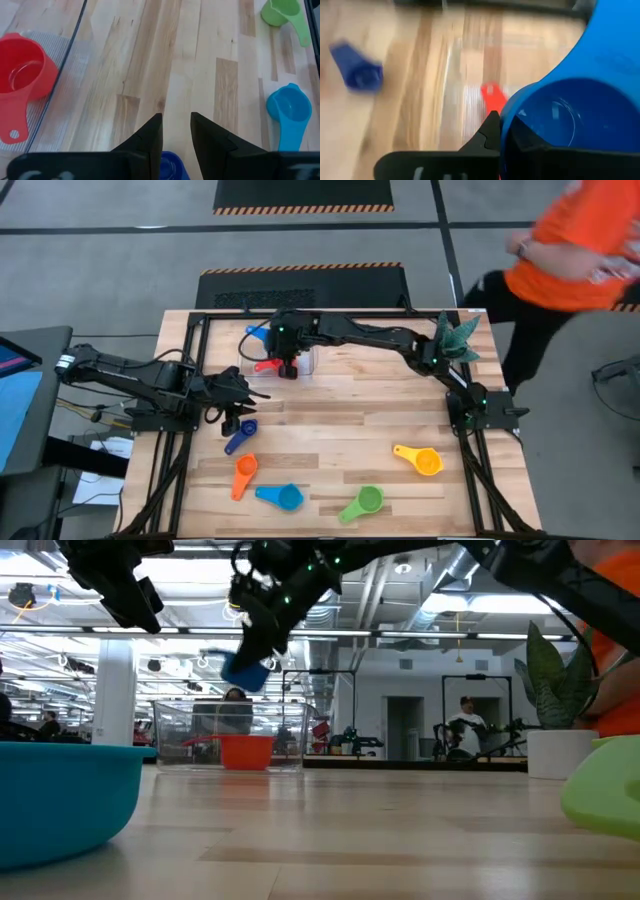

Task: Nest measuring cups in basket
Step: Stack the dark blue measuring cup into the red measuring cup in the transparent bin

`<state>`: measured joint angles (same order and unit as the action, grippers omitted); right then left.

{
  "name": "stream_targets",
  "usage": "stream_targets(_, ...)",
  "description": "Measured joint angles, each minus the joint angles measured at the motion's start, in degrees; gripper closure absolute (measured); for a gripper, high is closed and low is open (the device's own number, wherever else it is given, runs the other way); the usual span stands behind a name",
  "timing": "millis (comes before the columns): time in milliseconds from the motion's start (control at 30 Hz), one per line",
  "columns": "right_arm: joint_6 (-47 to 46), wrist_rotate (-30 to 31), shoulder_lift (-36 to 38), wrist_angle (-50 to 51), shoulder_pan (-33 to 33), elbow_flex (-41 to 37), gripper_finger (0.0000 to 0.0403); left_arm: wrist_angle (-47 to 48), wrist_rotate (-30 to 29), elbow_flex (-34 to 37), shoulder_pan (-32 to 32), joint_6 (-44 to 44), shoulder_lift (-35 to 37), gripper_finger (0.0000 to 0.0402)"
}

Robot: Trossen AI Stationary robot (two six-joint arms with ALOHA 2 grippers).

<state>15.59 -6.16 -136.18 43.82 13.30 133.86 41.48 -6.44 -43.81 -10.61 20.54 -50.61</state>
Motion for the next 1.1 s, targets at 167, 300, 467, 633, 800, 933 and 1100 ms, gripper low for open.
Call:
stream_targets(167, 8.7, -0.1, -0.2, 3.2, 0.0, 0.0, 0.0394, 0.0, 0.0, 0.0, 0.0, 0.1, 0.0, 0.0315)
stream_targets(300, 15.0, -0.4, -0.2, 3.4, -0.1, 0.0, 0.0394, 0.0, 0.0, 0.0, 0.0, 0.1, 0.0, 0.0315)
stream_targets(467, 19.8, -2.6, -1.3, 4.6, -0.2, 0.1, 0.0394, -0.1, 0.0, 0.0, 0.0, 0.2, 0.0, 0.0315)
stream_targets(633, 20.0, -2.6, -3.6, 5.2, -0.5, 0.1, 0.0394, -0.2, 0.0, 0.0, 0.0, 1.3, 0.0, 0.0315)
stream_targets(800, 17.6, -2.1, -4.6, 5.6, -0.1, -0.1, 0.0394, -0.3, 0.0, 0.0, 0.0, 3.2, 0.0, 0.0315)
stream_targets(933, 17.5, -1.3, -4.9, 5.1, 0.5, -0.1, 0.0393, -0.5, 0.0, 0.0, 0.0, 3.3, 0.0, 0.0315)
stream_targets(1100, 17.6, -1.3, -4.9, 3.7, 1.3, -0.1, 0.0393, -0.7, 0.0, 0.0, 0.0, 3.8, 0.0, 0.0315)
